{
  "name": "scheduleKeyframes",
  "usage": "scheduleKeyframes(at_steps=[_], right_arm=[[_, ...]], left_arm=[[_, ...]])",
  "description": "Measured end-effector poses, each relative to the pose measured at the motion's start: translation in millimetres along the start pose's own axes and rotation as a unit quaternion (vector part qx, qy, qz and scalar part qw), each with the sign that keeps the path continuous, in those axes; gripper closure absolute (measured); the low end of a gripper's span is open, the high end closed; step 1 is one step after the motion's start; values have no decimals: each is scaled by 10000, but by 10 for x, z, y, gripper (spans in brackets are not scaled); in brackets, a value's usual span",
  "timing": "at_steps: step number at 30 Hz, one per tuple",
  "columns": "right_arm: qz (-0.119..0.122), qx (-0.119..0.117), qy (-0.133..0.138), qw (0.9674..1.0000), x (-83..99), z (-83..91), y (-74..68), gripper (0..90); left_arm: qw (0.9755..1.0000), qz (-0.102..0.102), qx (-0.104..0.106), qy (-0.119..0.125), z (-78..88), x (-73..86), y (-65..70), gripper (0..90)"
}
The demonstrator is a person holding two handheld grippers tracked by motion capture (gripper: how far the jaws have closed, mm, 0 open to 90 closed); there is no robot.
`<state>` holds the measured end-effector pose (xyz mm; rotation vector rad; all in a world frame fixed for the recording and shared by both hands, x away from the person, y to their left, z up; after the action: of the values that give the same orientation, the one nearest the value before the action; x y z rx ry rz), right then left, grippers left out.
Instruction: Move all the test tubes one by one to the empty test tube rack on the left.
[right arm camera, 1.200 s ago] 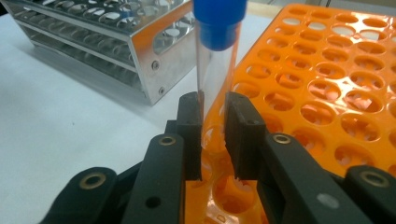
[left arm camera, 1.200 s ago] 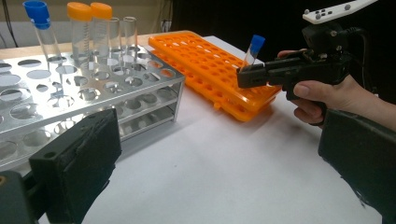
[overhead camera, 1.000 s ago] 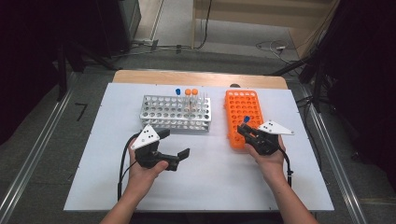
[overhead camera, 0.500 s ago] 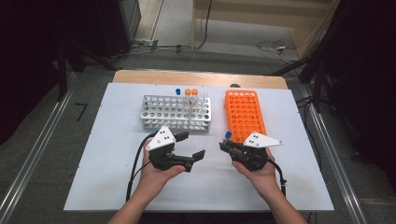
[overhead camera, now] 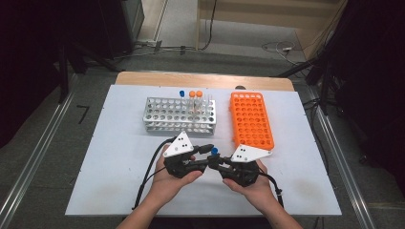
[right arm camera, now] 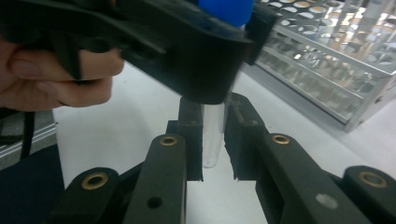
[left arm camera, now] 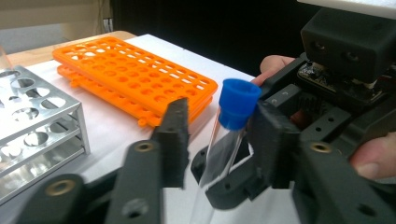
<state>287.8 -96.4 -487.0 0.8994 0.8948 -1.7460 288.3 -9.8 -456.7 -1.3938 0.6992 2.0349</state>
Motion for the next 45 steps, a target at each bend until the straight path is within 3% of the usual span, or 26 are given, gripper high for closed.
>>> scheduleKeyframes(at_steps=[5,11,16,26,31,38,45], right_arm=[[-50,-27,-33,10000,20,-14,3,752],[-62,-73,31,9999,7,13,5,733],[-104,-152,150,9997,28,129,45,565],[-234,226,291,9990,215,586,262,156],[-420,288,300,9983,364,780,372,19],[-587,446,418,9964,534,1061,477,0],[-683,656,407,9947,687,1265,548,0]], left_arm=[[9995,-297,-53,1,1,19,7,756],[9998,-170,-7,58,28,-20,-40,770],[9998,40,-96,160,70,-106,-196,770],[9976,110,-640,253,176,-296,-696,770],[9956,162,-870,322,208,-417,-957,770],[9912,258,-1246,362,189,-538,-1336,770],[9846,387,-1643,445,127,-680,-1715,771]])
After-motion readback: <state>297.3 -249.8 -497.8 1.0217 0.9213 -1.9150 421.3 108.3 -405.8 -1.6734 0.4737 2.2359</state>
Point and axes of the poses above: each handheld gripper's, and its own axes: z roughly backward along the jaws, x roughly out of its underside, y roughly to its right, the point moved 8 cm from there along -z, roughly forward along the jaws, and after that the axes turned 12 degrees about -x, right-handed, at the moved point
